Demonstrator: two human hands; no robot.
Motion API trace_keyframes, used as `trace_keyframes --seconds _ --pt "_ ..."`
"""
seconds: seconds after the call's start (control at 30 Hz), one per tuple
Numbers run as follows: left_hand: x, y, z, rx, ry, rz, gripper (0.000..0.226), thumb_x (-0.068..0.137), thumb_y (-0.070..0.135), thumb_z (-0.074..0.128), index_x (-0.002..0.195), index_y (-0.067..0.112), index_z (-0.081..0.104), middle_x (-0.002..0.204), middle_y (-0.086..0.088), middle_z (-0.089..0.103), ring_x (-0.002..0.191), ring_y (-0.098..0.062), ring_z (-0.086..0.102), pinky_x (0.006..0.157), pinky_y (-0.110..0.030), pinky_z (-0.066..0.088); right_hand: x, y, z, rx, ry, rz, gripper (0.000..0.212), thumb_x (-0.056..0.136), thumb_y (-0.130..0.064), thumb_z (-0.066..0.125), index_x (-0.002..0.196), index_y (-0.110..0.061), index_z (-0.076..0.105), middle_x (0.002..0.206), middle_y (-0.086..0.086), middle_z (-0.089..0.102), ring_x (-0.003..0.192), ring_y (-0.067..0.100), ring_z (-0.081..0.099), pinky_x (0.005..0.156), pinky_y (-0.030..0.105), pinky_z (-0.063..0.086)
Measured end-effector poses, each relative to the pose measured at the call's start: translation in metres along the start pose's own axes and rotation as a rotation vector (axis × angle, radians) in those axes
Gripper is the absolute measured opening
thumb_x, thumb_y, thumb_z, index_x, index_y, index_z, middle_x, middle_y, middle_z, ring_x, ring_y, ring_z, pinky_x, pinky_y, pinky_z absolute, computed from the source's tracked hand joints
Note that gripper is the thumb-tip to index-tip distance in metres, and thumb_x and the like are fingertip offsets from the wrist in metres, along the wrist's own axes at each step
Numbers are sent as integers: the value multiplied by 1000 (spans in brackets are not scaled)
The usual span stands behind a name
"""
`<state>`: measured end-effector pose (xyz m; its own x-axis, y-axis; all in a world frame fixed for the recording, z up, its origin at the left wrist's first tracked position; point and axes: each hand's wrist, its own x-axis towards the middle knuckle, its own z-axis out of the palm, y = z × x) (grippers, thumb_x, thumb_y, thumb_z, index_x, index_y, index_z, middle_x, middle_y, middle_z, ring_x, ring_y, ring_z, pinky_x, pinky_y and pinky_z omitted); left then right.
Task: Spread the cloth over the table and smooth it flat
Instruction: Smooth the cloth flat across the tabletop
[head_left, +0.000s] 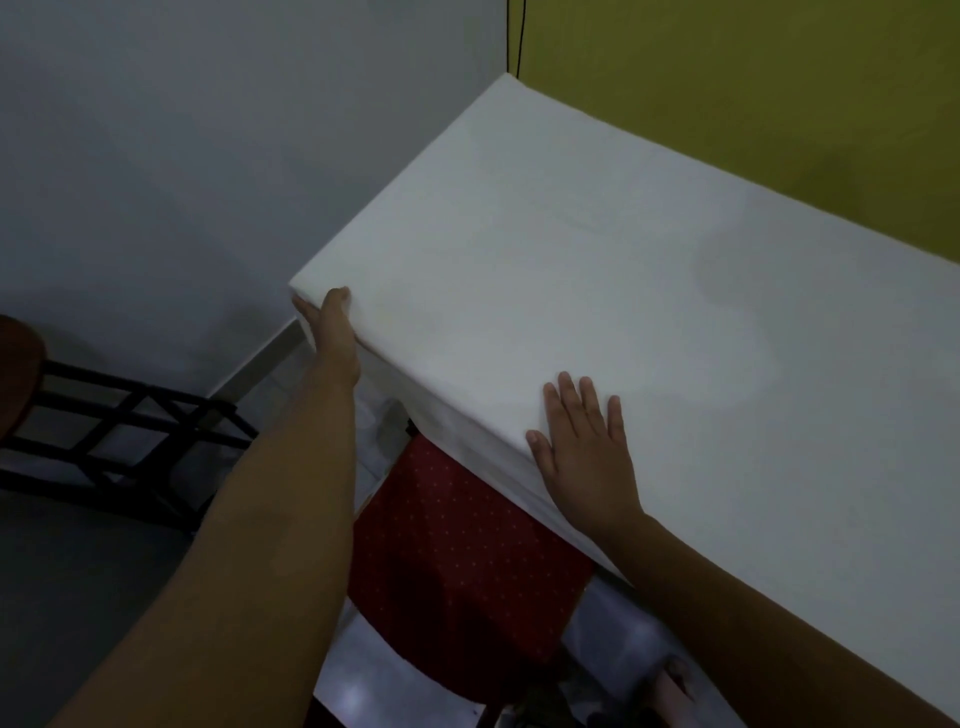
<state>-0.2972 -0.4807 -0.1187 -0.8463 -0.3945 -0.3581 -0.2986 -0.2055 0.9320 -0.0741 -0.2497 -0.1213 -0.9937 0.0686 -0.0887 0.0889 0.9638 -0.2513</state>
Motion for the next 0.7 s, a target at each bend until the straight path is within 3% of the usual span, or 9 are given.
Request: trace_keyframes --seconds 0.1,0.2,0.27,0.37,0.5,0.57,0.63,0.7 --pt "-1 6 -1 347 80 -48 66 100 36 37 154 23 2 156 -15 20 138 -29 31 111 -40 29 -1 1 0 -12 -4 -3 66 97 -50 6 152 -15 14 160 5 8 147 21 -2 119 46 -2" --pt "-26 2 6 923 171 236 65 102 40 30 154 13 0 161 -12 0 148 -25 5 118 -47 7 -2 -3 0 -40 11 4 65 98 -48 7 151 -13 16 159 7 11 147 24 2 119 48 2" --pt "-47 -11 16 1146 50 465 63 103 39 26 153 11 0 161 -9 -4 148 -24 -3 118 -48 -2 -2 -4 2 -58 9 6 64 98 -47 7 151 -11 15 159 8 12 147 25 4 119 48 3" --pt "-60 -28 24 1353 -187 554 60 103 38 20 153 10 3 161 -8 -3 148 -24 -5 117 -45 -9 -8 -2 5 -80 -5 -51 65 99 -49 14 150 -9 19 158 9 15 146 26 7 117 48 4" --pt "-37 -19 0 1439 -162 498 61 102 43 21 154 13 8 161 -11 0 148 -27 -2 118 -49 -1 -25 2 5 -113 -30 -295 61 100 -45 24 147 -8 30 155 11 27 145 28 18 115 50 14" --pt "-29 -12 -7 1418 -185 400 64 102 47 20 154 13 3 161 -9 -5 148 -25 -5 117 -51 0 -34 4 0 18 1 -403 53 101 -40 26 139 -8 46 148 9 41 140 26 32 114 45 26" --pt "-31 0 1 1312 -140 219 69 101 47 24 153 10 -2 161 -8 -11 148 -24 -9 117 -54 3 -38 10 -11 181 109 -391 48 102 -34 28 126 -9 60 137 7 54 131 22 46 105 36 42" --pt "-43 6 21 1268 -29 71 73 100 48 27 153 8 -4 160 -10 -15 147 -26 -12 115 -57 1 -36 26 -22 210 262 -269 44 101 -29 31 122 -7 63 133 11 57 128 25 49 106 35 38"
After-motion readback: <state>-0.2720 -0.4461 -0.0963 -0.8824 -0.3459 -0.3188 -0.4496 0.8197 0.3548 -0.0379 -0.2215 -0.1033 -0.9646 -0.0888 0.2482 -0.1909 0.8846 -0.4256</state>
